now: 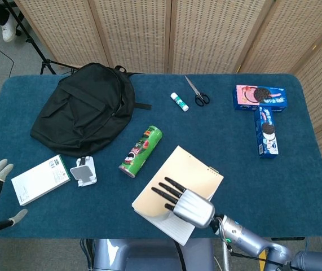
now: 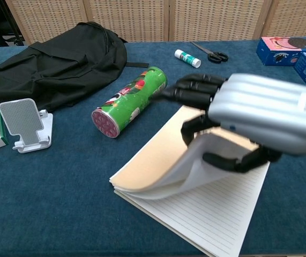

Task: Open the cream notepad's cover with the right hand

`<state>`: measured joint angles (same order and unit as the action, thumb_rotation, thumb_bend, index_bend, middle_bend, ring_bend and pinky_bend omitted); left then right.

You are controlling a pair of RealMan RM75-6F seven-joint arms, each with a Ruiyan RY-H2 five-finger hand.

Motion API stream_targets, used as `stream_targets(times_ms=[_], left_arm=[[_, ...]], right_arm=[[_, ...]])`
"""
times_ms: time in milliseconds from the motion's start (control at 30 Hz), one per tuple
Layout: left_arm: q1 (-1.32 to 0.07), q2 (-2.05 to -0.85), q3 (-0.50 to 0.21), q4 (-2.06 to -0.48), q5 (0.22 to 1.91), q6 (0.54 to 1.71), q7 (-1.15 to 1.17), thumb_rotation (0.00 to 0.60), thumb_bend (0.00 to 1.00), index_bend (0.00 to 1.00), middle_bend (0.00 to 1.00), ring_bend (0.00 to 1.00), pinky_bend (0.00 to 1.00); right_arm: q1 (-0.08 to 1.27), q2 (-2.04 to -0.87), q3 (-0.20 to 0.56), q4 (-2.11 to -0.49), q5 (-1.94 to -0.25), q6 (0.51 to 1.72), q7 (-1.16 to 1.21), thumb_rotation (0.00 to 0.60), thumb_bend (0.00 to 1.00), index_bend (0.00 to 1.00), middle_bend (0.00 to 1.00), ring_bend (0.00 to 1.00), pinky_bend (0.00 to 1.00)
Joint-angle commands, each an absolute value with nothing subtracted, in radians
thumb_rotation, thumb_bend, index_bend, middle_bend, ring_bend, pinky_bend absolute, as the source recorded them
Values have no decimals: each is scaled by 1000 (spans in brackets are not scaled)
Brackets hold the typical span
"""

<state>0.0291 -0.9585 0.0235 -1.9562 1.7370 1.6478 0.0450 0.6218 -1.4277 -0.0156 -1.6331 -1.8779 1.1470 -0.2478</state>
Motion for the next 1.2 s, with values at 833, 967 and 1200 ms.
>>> stream_targets(times_ms=[833,967,1200], left_arm=[[24,-964,29,-1968,1735,1627,74,600,0,0,0,0,0],[21,-969,27,-1971,1730,1619,88,600,0,0,0,0,0],[13,-971,23,-1984,1707,1600,103,600,0,0,0,0,0]], right_arm=[[580,-1226,332,-1537,-1050,1000,198,600,827,713,47,0,0],[586,-1261,382,-1415,-886,950,244,600,827,718,47,0,0],[609,-1376,449,-1152,-650,899,243,600,825,714,32,0,0]])
